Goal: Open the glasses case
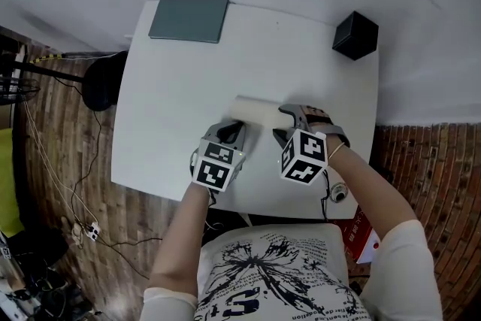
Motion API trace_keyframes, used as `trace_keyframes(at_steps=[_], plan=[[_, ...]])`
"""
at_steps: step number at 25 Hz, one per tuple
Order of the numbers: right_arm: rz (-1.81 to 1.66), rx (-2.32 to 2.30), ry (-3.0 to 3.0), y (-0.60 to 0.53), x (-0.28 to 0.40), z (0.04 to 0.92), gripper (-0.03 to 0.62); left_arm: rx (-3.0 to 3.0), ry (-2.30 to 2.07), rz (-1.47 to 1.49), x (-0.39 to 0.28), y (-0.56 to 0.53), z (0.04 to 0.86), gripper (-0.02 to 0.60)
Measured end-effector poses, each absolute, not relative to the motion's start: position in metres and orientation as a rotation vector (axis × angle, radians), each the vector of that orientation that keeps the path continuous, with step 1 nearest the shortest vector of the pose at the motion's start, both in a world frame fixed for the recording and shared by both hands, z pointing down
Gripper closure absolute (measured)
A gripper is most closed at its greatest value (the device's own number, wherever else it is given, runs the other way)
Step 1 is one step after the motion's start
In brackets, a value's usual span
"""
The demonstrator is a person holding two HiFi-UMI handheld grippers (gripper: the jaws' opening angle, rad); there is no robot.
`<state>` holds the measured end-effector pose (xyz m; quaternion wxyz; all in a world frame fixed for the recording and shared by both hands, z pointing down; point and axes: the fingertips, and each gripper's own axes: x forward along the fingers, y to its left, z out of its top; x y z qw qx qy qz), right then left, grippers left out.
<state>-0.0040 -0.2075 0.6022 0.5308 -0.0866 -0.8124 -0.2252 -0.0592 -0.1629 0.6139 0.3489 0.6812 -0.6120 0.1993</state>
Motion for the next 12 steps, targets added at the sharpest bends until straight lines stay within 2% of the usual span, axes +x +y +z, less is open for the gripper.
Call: trace_keyframes(at_steps=[4, 8, 12], plan=[[-0.529, -0.214, -1.946, -0.208, -0.003, 0.597, 0.373, 1.763, -1.590, 0.518, -0.058, -0.163, 0.614, 0.568], [-0.525, -0.215, -1.959, -0.208, -0.005, 0.589, 0.442, 1.762, -1.593, 0.521, -0.058, -0.162, 0.614, 0.568], [-0.529, -0.208, -1.967, -0.209, -0.006, 0.584, 0.475, 1.762, -1.594, 0.522, -0.058, -0.162, 0.614, 0.568]])
